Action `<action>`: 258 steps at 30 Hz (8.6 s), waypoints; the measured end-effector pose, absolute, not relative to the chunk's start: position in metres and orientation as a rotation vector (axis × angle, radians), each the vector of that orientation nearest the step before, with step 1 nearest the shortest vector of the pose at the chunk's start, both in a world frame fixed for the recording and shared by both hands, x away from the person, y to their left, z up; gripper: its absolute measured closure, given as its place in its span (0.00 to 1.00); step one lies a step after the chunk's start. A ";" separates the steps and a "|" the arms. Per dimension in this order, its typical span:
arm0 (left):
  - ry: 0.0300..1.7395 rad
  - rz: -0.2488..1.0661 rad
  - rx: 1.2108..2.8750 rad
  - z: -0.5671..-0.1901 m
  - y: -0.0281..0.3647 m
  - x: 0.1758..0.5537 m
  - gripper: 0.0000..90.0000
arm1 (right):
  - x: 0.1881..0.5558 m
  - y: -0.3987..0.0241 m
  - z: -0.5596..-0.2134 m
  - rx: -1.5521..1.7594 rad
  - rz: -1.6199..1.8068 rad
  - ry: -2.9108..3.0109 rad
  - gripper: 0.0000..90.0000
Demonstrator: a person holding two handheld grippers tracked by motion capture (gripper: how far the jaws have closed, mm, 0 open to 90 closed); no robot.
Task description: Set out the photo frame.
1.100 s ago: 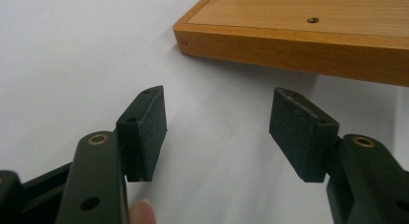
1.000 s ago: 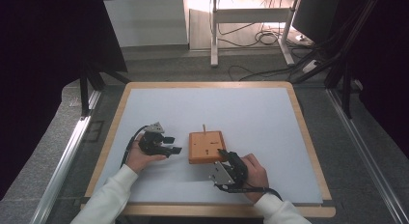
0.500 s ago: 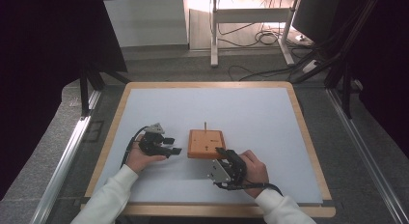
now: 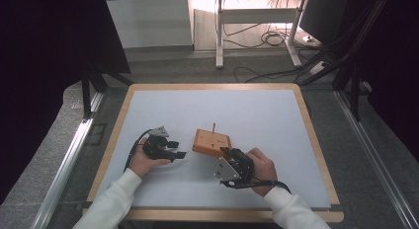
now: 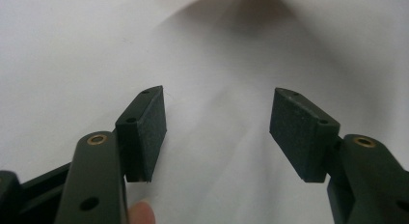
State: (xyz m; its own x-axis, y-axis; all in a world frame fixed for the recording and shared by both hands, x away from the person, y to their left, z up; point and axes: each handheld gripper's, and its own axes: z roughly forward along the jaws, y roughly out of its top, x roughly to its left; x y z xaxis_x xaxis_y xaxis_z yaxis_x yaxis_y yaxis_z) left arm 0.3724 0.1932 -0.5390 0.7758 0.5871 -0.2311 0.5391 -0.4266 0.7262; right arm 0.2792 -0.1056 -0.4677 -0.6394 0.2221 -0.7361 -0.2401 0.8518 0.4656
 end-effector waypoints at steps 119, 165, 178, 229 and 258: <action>0.816 0.096 2.149 -0.542 0.189 0.372 0.40 | 0.437 -0.115 -0.415 0.714 1.033 2.319 0.33; 0.933 0.183 2.089 -0.533 0.149 0.408 1.00 | 0.315 -0.236 -0.492 0.922 1.209 2.283 0.26; 0.916 0.186 2.104 -0.536 0.143 0.408 1.00 | 0.314 -0.235 -0.493 0.910 1.199 2.292 0.26; 0.861 0.197 2.067 -0.519 0.163 0.374 0.99 | 0.317 -0.240 -0.503 0.937 1.180 2.274 0.26; 0.935 0.302 2.065 -0.523 0.197 0.320 0.43 | 0.320 -0.256 -0.508 1.011 1.170 2.194 0.25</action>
